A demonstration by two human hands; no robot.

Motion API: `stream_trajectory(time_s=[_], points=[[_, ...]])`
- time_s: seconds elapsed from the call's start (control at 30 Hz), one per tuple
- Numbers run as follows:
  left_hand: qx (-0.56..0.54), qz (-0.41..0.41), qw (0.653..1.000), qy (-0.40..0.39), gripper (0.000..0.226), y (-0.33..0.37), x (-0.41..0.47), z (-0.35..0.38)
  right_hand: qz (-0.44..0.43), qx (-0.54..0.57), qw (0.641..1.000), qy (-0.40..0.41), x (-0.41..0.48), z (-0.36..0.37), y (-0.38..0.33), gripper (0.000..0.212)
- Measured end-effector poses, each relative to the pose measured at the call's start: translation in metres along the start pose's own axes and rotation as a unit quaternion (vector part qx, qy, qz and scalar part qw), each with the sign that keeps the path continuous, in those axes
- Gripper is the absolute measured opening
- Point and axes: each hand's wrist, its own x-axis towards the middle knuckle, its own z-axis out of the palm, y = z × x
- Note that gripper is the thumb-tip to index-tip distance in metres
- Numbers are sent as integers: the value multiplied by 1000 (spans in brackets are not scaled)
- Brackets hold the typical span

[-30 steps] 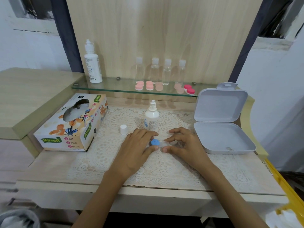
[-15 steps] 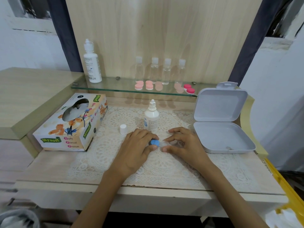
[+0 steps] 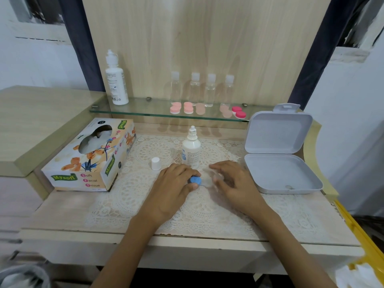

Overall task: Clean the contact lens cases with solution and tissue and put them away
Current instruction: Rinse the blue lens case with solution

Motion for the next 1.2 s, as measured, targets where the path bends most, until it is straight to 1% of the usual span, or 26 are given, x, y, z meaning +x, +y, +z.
stream_trajectory(time_s=[0.03, 0.07, 0.2, 0.27, 0.33, 0.4, 0.53, 0.77, 0.87, 0.93, 1.03, 1.13, 1.2], points=[[-2, 0, 1000, 1, 25, 0, 0, 0, 0, -8, 1000, 14, 0, 0, 2, 28], [-4, 0, 1000, 2, 25, 0, 0, 0, -1, -18, 1000, 22, -1, 0, 3, 25], [-3, 0, 1000, 2, 25, -1, 0, 1, -22, -71, 997, 17, -2, 4, 8, 32], [-5, 1, 1000, 0, 25, -2, 1, 1, -14, -75, 997, 18, -2, 4, 9, 36], [-4, 3, 1000, -2, 26, -3, 1, 1, -17, -66, 997, 26, -1, 2, 7, 31], [-5, 3, 1000, -2, 26, -3, 1, 2, -41, -42, 998, 31, -1, 0, 3, 27], [-3, -1, 1000, -3, 28, -3, 1, 2, -98, -38, 994, 3, -2, -1, -2, 25], [-4, -5, 1000, -12, 30, -3, 1, 2, -110, -65, 991, -27, -3, 1, -1, 27], [-9, -5, 1000, -17, 45, -3, 2, 2, -91, -63, 993, -28, -2, 1, -1, 37], [-7, -7, 1000, -19, 51, -4, 1, 3, -79, -64, 994, -27, -2, 1, -1, 42], [-4, -9, 1000, -21, 54, -4, 1, 3, -67, -81, 994, -22, -1, 2, -2, 45], [-2, -11, 1000, -24, 55, -4, 1, 3, -58, -121, 991, -29, -1, 3, -4, 49], [-2, -12, 1000, -25, 54, -4, 1, 3, -69, -124, 989, -32, -2, 3, -5, 50]])
